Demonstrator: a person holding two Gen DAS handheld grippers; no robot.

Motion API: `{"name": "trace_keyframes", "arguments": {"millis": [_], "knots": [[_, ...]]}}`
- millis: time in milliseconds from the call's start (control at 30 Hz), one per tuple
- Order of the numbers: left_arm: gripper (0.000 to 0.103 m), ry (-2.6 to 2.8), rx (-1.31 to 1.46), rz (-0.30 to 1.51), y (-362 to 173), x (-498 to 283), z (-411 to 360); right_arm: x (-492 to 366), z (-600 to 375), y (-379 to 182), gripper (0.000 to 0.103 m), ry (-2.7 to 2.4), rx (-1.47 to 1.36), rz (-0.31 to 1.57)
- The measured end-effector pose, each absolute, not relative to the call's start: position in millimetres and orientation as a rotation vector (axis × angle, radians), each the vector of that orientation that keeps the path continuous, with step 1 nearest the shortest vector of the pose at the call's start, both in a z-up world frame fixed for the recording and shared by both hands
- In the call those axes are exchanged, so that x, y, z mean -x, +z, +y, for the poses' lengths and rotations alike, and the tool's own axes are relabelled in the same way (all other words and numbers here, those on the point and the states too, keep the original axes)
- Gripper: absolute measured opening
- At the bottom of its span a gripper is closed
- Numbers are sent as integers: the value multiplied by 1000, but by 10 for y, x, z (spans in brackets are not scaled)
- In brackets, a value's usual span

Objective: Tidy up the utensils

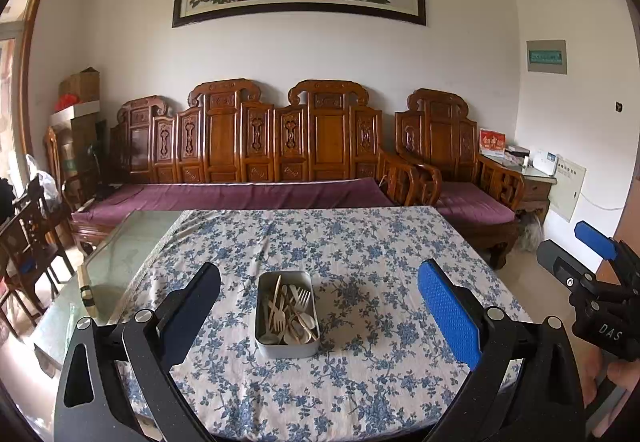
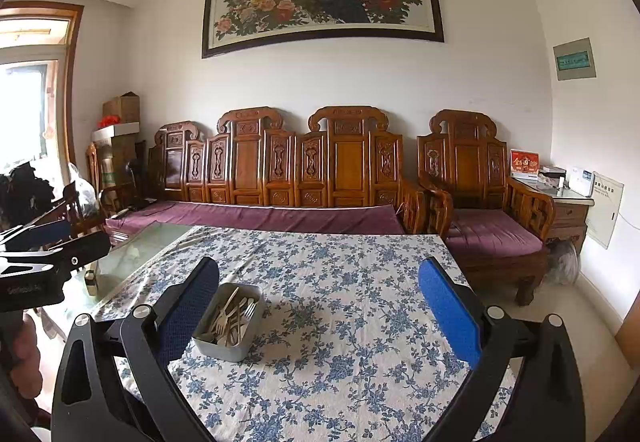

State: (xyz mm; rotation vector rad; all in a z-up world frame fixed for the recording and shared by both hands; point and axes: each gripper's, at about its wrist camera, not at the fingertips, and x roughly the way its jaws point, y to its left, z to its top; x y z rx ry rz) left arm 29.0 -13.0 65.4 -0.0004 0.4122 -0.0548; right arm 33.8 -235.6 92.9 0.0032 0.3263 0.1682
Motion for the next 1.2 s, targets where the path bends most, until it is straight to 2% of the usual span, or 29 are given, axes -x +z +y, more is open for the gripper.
{"name": "trace_keyframes", "arguments": {"millis": [1200], "knots": [[95, -78, 12, 422, 675, -283, -93, -366, -2355, 854, 100, 168, -10, 333]]}}
